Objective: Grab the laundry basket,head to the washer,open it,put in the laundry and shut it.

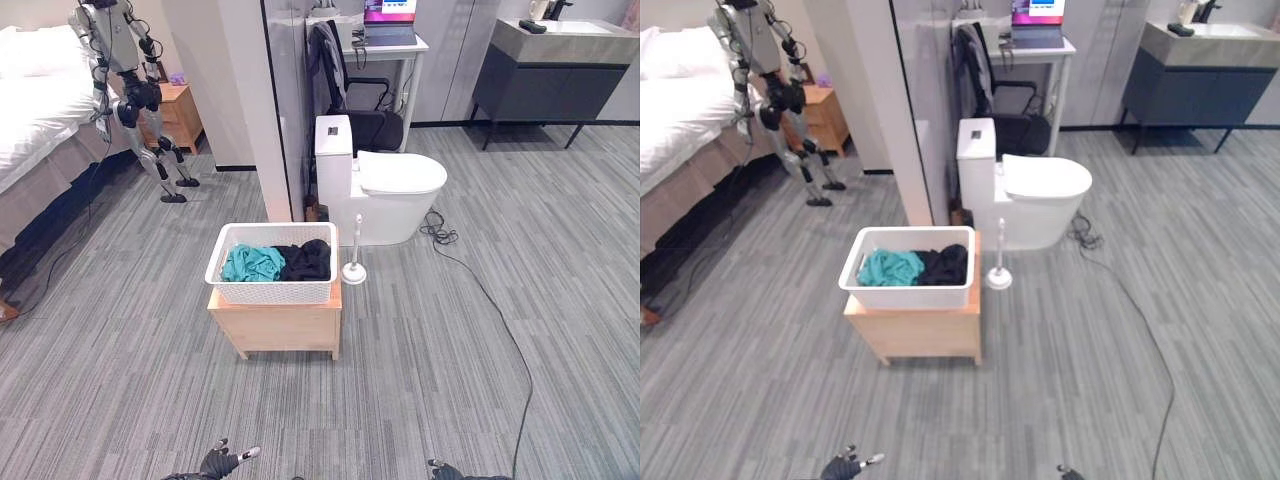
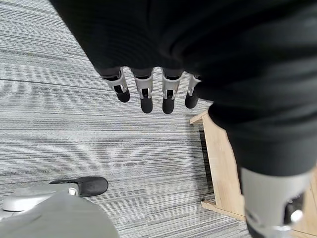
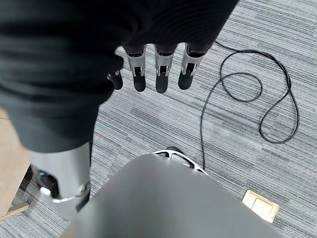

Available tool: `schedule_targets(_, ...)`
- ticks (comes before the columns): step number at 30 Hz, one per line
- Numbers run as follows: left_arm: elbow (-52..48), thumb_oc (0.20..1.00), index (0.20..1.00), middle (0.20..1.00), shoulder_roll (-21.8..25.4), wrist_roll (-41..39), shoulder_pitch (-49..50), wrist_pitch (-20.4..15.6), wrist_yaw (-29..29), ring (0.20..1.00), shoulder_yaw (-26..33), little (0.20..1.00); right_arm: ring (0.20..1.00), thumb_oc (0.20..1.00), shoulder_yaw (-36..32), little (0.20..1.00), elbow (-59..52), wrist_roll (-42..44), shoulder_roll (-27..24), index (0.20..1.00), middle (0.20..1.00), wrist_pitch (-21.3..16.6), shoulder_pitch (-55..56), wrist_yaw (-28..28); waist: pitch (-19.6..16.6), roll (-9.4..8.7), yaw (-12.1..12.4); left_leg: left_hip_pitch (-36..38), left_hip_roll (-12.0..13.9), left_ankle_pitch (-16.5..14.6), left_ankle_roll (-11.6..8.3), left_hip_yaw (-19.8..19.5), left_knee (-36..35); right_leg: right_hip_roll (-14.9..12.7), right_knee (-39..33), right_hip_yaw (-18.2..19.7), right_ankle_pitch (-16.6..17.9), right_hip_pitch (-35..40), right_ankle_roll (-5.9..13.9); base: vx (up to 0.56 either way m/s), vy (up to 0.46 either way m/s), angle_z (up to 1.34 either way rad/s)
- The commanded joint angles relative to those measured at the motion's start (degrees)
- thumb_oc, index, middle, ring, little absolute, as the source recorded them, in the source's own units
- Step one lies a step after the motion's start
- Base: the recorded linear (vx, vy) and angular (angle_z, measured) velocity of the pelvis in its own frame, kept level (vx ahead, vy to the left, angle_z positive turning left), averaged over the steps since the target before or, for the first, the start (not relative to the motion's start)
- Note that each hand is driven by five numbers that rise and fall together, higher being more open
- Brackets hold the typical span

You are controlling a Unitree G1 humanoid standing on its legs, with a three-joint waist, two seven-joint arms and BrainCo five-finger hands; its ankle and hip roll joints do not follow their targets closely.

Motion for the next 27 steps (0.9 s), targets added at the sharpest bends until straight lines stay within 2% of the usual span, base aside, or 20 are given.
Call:
schedule_targets(1, 1.34, 1.000, 1.000, 1.000, 0.87, 1.61, -1.87, -1.66, 1.14, 1.000, 1.72, 1.000, 1.000, 1.000, 3.14, 1.000, 2.12, 0.48, 1.74, 1.000, 1.000, -0.72, -0.82, -0.19, 0.24, -3.58, -0.49, 0.49, -0.69, 0.20, -1.61, -2.01, -2.77, -5.26, -14.06, -0.72, 7.34, 7.58, 7.03, 0.00, 0.000, 0.00)
schedule_targets(19, 1.95, 1.000, 1.000, 1.000, 0.87, 1.12, -2.23, -1.40, 2.00, 1.000, 2.15, 1.000, 1.000, 1.000, 3.46, 1.000, 1.69, -0.32, 1.74, 1.000, 1.000, -0.58, -0.92, -0.78, 0.63, -3.49, -0.43, -0.46, -0.13, 1.05, -2.76, -2.71, -2.77, -4.97, -14.06, -2.52, 6.84, 7.80, 6.64, -0.01, -0.017, 0.04)
schedule_targets(27, 1.39, 1.000, 1.000, 1.000, 1.05, 0.87, -2.55, -1.60, 2.17, 1.000, 1.74, 1.000, 1.000, 1.000, 2.76, 1.000, 2.36, 0.21, 0.65, 1.000, 1.000, -0.86, -1.89, -1.32, 1.59, -3.28, 0.17, -1.88, 0.64, 2.28, -3.45, -5.01, -2.77, -3.80, -14.06, -3.06, 5.88, 7.31, 5.56, -0.03, -0.061, 0.14)
